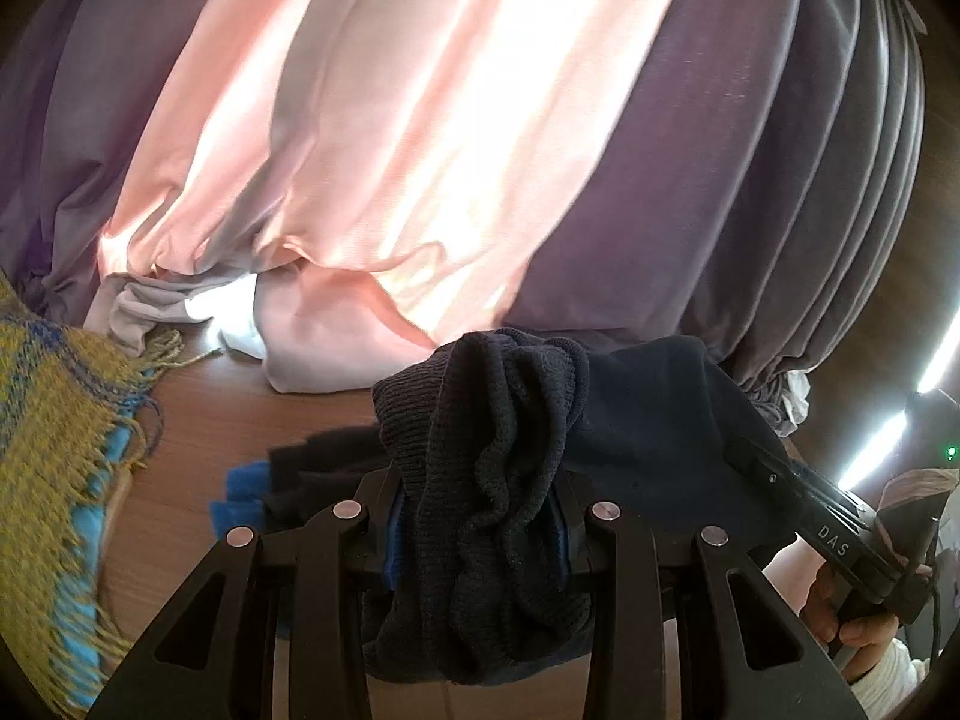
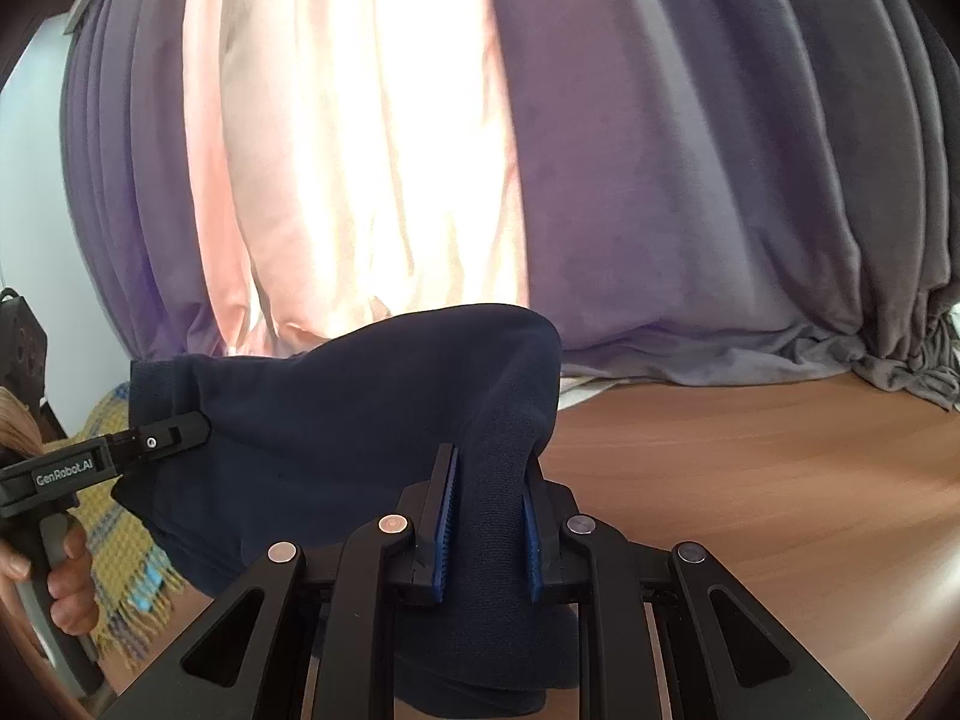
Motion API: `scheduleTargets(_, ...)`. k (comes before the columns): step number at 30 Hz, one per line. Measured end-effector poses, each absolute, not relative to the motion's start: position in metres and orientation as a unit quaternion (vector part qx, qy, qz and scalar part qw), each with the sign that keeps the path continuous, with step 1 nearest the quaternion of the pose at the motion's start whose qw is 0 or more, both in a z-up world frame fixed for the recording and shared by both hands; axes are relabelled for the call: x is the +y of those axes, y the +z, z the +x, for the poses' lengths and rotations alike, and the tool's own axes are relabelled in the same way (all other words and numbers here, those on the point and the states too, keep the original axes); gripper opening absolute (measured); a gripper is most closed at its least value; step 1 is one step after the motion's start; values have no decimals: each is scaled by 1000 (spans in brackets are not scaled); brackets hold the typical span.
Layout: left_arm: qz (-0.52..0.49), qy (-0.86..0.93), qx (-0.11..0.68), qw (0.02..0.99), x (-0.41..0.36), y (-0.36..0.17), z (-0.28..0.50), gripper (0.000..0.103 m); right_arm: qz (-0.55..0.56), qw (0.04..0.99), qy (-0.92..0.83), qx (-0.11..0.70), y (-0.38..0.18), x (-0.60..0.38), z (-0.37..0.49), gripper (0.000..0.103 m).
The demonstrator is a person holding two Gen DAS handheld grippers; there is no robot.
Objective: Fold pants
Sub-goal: 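Lift the bundle with both tools and carry it toward the stack of folded clothes, then lower the bundle onto the folded clothes stack and open both tools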
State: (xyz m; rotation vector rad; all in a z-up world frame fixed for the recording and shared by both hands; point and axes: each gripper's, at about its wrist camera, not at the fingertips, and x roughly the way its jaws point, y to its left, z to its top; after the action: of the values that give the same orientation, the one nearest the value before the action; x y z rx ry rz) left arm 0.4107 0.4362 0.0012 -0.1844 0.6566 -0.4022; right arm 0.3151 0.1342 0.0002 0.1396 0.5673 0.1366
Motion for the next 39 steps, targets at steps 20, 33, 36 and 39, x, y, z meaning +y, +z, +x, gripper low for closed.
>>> scheduleTargets(20,-47,-191,388,901,455,-60,472,39,49,920,76,380,-69,163,394,20)
scheduleTargets(33,-5,-167,390,905,469,-54,457,65,25,914,76,397,-77,173,399,20)
scheduleTargets(36,19,-152,375,914,471,-42,445,65,24,916,76,393,-72,174,396,24)
scheduleTargets(39,26,-143,361,921,472,-29,435,65,20,921,67,384,-64,174,390,37)
